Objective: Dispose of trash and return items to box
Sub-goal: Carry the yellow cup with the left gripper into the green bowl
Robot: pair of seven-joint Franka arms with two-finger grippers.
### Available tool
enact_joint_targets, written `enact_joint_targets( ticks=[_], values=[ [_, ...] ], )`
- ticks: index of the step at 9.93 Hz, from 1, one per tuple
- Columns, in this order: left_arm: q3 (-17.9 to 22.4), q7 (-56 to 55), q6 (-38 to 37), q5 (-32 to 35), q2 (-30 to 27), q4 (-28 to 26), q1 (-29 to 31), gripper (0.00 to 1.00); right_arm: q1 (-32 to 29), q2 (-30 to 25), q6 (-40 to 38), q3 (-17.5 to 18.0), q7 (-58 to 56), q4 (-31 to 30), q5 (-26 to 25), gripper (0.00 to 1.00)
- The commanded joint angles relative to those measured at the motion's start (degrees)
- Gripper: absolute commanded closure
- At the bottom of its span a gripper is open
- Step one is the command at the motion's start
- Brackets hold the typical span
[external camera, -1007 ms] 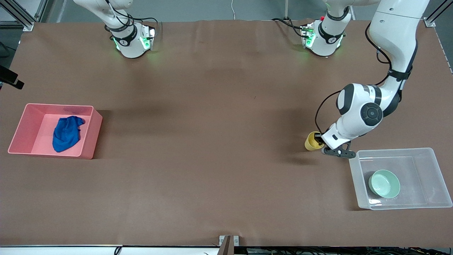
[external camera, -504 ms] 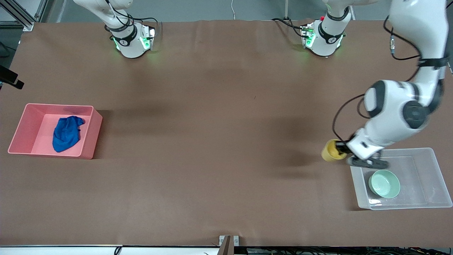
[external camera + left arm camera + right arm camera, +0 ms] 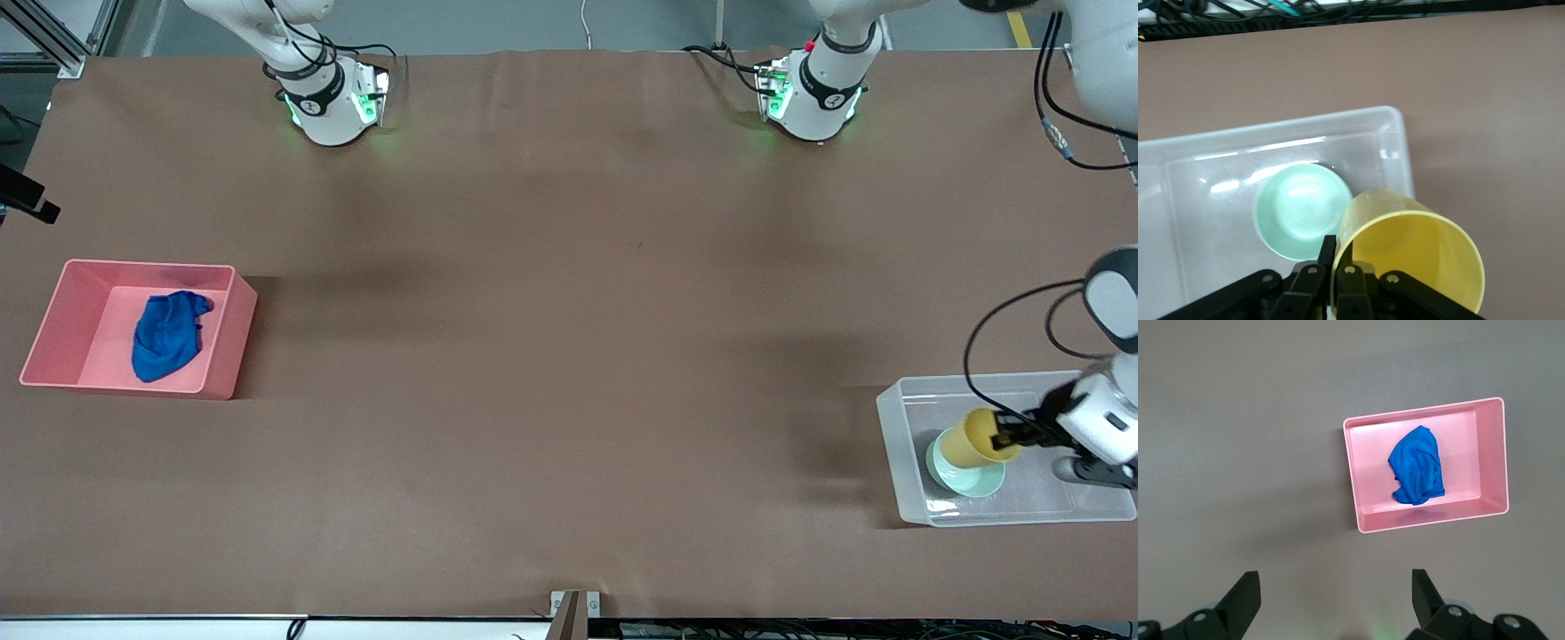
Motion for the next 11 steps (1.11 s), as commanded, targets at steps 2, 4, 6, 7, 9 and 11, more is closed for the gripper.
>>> enact_joint_targets(
  ticks=[2, 4, 6, 7, 9, 11],
  values=[
    [-0.3, 2.4, 4.1, 0.3, 11.5, 7.4, 0.9, 1.0, -0.1, 0.0, -0.6, 0.1, 0.3, 0.5, 0.2, 0.0],
    [0.0, 2.2, 6.9, 0.3, 13.3, 7.0, 1.8, 1.0, -0.1, 0.0, -0.6, 0.1, 0.3, 0.5, 0.2, 0.0],
    [0.2, 2.1, 6.9, 0.5, 13.3, 5.5, 2.6, 0.97, -0.1, 0.0, -0.6, 0.1, 0.3, 0.5, 0.1, 0.0],
    [0.2, 2.1, 6.9, 0.8, 13.0, 5.0, 2.5, 0.93, -0.1, 0.0, -0.6, 0.1, 0.3, 0.5, 0.2, 0.0],
    [0.2, 2.2, 6.3, 1.1, 12.5, 2.9, 3.0, 0.73, -0.1, 0.0, -0.6, 0.1, 0.3, 0.5, 0.2, 0.0],
    [0.2, 2.2, 6.2, 1.1, 10.4, 1.6, 2.7, 0.26, -0.1, 0.0, -0.6, 0.1, 0.3, 0.5, 0.2, 0.0]
  ],
)
